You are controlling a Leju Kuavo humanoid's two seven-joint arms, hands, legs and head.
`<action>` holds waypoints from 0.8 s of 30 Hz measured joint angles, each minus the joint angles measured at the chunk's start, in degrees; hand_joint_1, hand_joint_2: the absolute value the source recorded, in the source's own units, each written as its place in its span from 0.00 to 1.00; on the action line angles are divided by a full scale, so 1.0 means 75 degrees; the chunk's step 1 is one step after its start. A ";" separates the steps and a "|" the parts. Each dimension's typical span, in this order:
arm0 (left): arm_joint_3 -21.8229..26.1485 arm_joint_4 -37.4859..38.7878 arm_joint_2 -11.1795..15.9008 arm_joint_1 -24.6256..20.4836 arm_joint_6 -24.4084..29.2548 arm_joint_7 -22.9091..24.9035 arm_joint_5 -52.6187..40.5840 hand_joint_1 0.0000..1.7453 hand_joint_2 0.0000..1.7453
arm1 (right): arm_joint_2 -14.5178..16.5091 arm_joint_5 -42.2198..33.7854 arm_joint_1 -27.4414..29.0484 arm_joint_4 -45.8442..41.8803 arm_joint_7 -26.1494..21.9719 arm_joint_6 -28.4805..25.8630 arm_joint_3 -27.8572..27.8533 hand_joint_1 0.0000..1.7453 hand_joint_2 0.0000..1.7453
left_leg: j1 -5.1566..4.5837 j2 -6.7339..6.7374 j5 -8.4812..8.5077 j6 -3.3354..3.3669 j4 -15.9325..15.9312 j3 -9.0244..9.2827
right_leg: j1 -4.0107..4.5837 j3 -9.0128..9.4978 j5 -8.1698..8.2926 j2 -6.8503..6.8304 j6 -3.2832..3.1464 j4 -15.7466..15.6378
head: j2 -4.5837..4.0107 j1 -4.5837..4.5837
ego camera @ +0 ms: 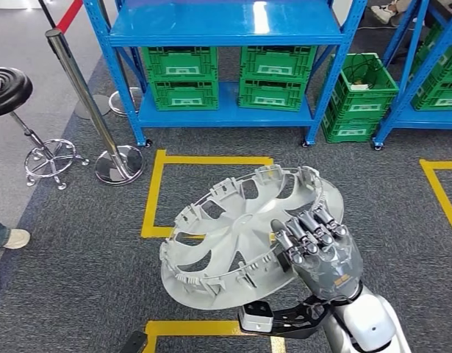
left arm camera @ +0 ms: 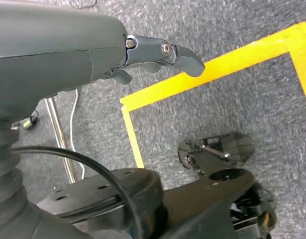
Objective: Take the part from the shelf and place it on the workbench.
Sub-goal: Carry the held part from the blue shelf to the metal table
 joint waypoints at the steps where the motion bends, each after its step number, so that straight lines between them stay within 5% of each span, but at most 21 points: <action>1: 0.0000 0.0000 -0.0001 -0.0005 -0.0004 0.0004 -0.0003 0.00 1.00 | -0.0001 0.0000 -0.0008 -0.0007 0.0002 0.0000 0.0012 1.00 1.00 | 0.0010 0.0061 0.0022 0.0025 -0.0021 -0.0005 | -0.0004 -0.0175 -0.0220 -0.0052 0.0024 0.0363 | 0.0000 0.0021; 3: 0.0000 0.0000 -0.0001 -0.0002 -0.0010 0.0015 -0.0009 0.00 1.00 | -0.0002 0.0000 -0.0020 -0.0013 0.0005 0.0001 0.0044 1.00 1.00 | -0.0006 0.0181 0.0033 0.0047 -0.0018 -0.0032 | -0.0008 -0.0616 -0.0685 -0.0121 0.0077 0.1362 | 0.0000 0.0055; 5: 0.0000 0.0000 0.0001 0.0003 -0.0012 0.0025 -0.0019 0.00 1.00 | -0.0002 0.0000 -0.0004 -0.0013 0.0007 0.0002 0.0063 1.00 1.00 | -0.0021 0.0310 0.0036 0.0054 -0.0005 -0.0048 | -0.0009 -0.0796 -0.0757 -0.0147 0.0108 0.1816 | 0.0000 0.0056; 7: 0.0000 0.0000 0.0000 -0.0007 -0.0011 0.0027 -0.0036 0.00 1.00 | -0.0002 0.0000 0.0007 -0.0015 0.0009 0.0002 0.0066 1.00 1.00 | -0.0026 0.0420 0.0030 0.0045 0.0017 -0.0050 | -0.0007 -0.0402 -0.0312 -0.0239 0.0098 0.1116 | 0.0000 0.0057; 9: 0.0000 0.0000 0.0000 -0.0016 -0.0009 0.0028 -0.0056 0.00 1.00 | -0.0001 0.0000 -0.0015 -0.0022 0.0017 0.0002 0.0069 1.00 1.00 | -0.0058 0.0515 0.0009 0.0003 0.0064 -0.0062 | 0.0031 0.0130 0.0022 -0.0530 0.0042 0.0116 | -0.0001 0.0062; 11: 0.0000 0.0000 0.0002 -0.0015 -0.0009 0.0046 -0.0069 0.00 1.00 | 0.0000 0.0000 -0.0044 -0.0031 0.0028 0.0002 0.0081 1.00 1.00 | -0.0103 0.0617 0.0004 -0.0059 0.0102 -0.0085 | 0.0076 0.0310 0.0057 -0.0685 -0.0047 -0.0254 | 0.0000 0.0057; 13: 0.0000 0.0000 0.0004 -0.0019 -0.0013 0.0072 -0.0078 0.00 1.00 | 0.0001 0.0000 -0.0054 -0.0036 0.0036 0.0002 0.0093 1.00 1.00 | -0.0112 0.0722 -0.0005 -0.0118 0.0118 -0.0097 | 0.0072 0.0283 0.0107 -0.0559 -0.0141 -0.0266 | 0.0001 0.0049; 15: 0.0000 0.0000 0.0009 -0.0037 -0.0020 0.0087 -0.0087 0.00 1.00 | 0.0001 0.0000 -0.0064 -0.0041 0.0036 0.0002 0.0101 1.00 1.00 | -0.0086 0.0578 -0.0219 -0.0200 0.0351 -0.0177 | 0.0039 0.0261 0.0166 -0.0430 -0.0234 -0.0292 | 0.0001 0.0033; 17: 0.0000 0.0000 0.0014 -0.0042 -0.0026 0.0093 -0.0098 0.00 1.00 | 0.0001 0.0000 -0.0076 -0.0043 0.0036 0.0002 0.0108 1.00 1.00 | -0.0051 0.0329 -0.0695 -0.0276 0.1106 -0.0468 | 0.0018 0.0234 0.0208 -0.0301 -0.0301 -0.0304 | 0.0000 0.0001; 19: -0.0001 0.0000 0.0020 -0.0021 -0.0032 0.0103 -0.0103 0.00 1.00 | 0.0001 0.0000 -0.0083 -0.0041 0.0033 0.0002 0.0110 1.00 1.00 | -0.0029 0.0268 -0.1043 -0.0305 0.1935 -0.0796 | 0.0023 0.0207 0.0230 -0.0146 -0.0328 -0.0298 | -0.0001 -0.0011; 21: -0.0006 0.0000 0.0023 -0.0011 -0.0036 0.0115 -0.0111 0.00 1.00 | 0.0001 0.0000 -0.0084 -0.0041 0.0025 0.0002 0.0110 1.00 1.00 | -0.0018 0.0256 -0.0877 -0.0296 0.1955 -0.0769 | 0.0024 0.0196 0.0242 0.0030 -0.0331 -0.0280 | -0.0001 -0.0010; 24: -0.0009 0.0000 0.0036 -0.0025 -0.0047 0.0125 -0.0128 0.00 1.00 | 0.0002 0.0000 -0.0086 -0.0044 0.0004 0.0002 0.0109 1.00 1.00 | 0.0008 -0.0038 -0.0192 -0.0216 0.0683 -0.0172 | 0.0026 0.0179 0.0256 0.0266 -0.0293 -0.0244 | -0.0001 -0.0007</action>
